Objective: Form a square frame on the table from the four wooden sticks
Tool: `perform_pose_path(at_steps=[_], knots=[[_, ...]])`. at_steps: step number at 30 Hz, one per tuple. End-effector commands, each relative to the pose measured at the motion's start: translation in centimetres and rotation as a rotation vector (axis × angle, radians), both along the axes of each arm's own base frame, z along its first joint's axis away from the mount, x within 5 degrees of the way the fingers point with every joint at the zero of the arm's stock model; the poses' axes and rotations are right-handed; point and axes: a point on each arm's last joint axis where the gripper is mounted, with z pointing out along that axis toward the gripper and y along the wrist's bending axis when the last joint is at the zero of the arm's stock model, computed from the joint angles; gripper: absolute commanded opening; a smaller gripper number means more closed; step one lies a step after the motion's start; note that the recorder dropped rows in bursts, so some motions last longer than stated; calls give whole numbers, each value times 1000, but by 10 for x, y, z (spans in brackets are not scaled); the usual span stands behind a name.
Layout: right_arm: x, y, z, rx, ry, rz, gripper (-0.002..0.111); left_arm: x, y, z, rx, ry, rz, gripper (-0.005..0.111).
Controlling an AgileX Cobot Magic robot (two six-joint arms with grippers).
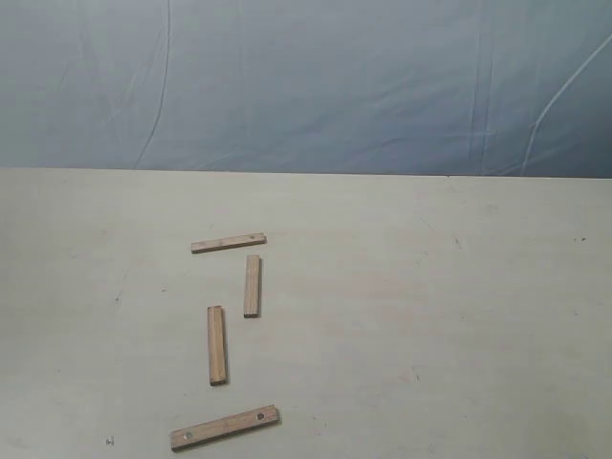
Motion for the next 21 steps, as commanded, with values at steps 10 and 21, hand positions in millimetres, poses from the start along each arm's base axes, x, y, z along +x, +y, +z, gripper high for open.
perform_pose_path(at_steps=[10,21], knots=[[0,0,1,1,-9,6,-1,2,-1,22,43,-246,-15,0],[0,0,1,1,-9,6,-1,-44,-10,97,-188,-1247,-207,0]])
